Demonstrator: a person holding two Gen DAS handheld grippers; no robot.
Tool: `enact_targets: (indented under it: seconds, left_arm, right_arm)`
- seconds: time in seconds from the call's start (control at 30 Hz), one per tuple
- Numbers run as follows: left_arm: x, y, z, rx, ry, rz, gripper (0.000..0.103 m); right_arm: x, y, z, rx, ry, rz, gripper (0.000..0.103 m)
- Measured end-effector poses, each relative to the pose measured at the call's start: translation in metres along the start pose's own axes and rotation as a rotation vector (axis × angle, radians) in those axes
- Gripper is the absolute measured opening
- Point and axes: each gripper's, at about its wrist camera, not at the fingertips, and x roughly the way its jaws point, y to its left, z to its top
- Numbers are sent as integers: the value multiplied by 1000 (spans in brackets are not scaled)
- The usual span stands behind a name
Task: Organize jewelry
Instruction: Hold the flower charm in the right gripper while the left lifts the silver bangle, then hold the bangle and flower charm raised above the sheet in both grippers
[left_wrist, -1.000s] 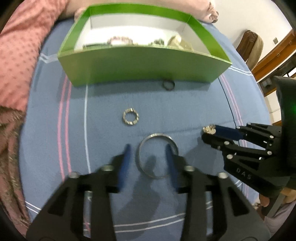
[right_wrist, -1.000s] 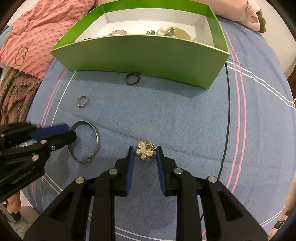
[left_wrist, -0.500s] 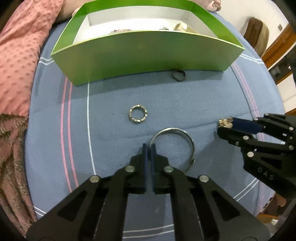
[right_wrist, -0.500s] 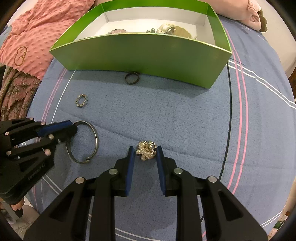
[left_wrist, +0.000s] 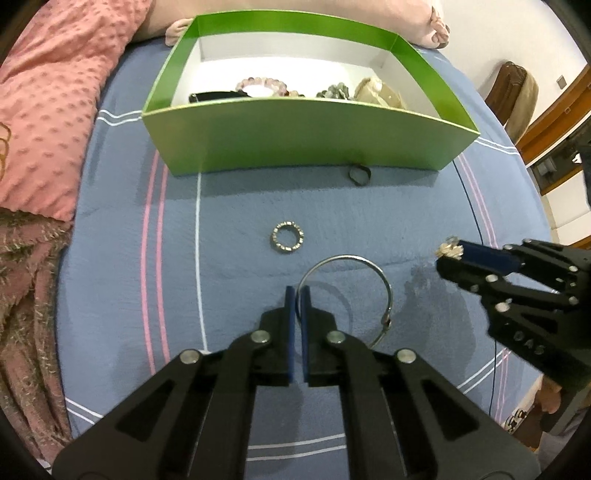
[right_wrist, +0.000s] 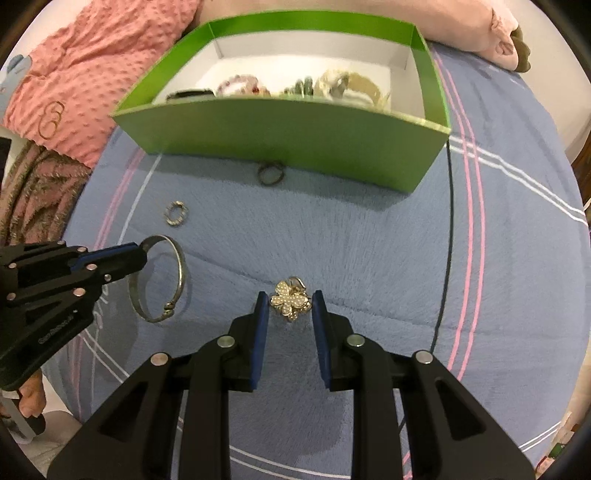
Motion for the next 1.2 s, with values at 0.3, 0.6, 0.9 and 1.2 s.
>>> enact_targets:
  seconds: [0.3,0.6,0.9,1.2]
  left_arm:
    - [-28,4,6,7,-62,48,3]
    - [-44,1,8,9,-115,76,3]
    - [-49,0,9,7,-140,91,3]
    - [-53,4,15,-14,-146,55,3]
  right_arm:
    - [-24,6,6,-21,-48,-5,24]
    - [-15,9,0,-21,-22,-10,24]
    - [-15,9,2,-17,-26,-15,24]
    - [-14,9,4,-7,-22,15,24]
